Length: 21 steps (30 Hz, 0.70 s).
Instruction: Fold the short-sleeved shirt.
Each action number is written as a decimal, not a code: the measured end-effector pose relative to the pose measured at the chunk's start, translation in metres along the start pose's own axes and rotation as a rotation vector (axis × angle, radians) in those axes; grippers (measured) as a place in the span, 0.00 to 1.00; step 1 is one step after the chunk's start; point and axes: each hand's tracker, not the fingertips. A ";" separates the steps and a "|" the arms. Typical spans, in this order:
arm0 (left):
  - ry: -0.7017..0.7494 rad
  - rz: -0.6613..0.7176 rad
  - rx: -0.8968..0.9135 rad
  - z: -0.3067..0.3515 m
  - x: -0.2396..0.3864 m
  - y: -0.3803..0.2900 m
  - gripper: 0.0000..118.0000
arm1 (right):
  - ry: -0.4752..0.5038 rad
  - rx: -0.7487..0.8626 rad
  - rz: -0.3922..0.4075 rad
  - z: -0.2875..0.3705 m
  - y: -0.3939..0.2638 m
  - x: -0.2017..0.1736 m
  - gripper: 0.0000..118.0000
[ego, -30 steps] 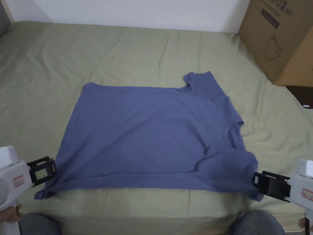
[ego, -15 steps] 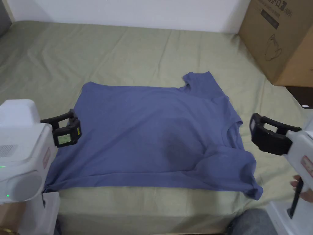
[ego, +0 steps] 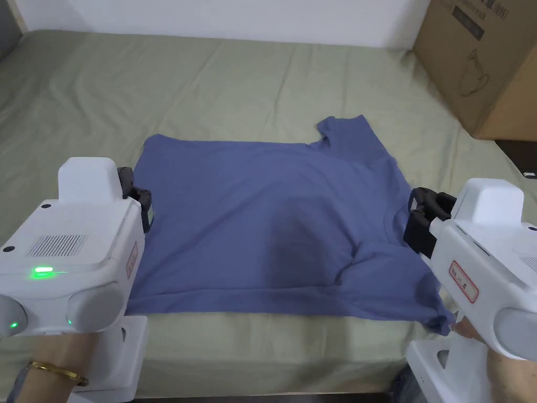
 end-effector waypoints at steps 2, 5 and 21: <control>-0.006 -0.001 -0.001 -0.002 0.001 -0.002 0.00 | -0.001 0.001 -0.019 0.000 -0.001 0.001 0.00; -0.019 0.004 -0.019 -0.004 -0.002 -0.005 0.00 | 0.002 -0.004 -0.032 -0.001 -0.002 0.003 0.00; 0.031 0.075 -0.638 -0.066 -0.088 -0.045 1.00 | -0.020 -0.087 -0.049 -0.012 -0.018 0.020 0.00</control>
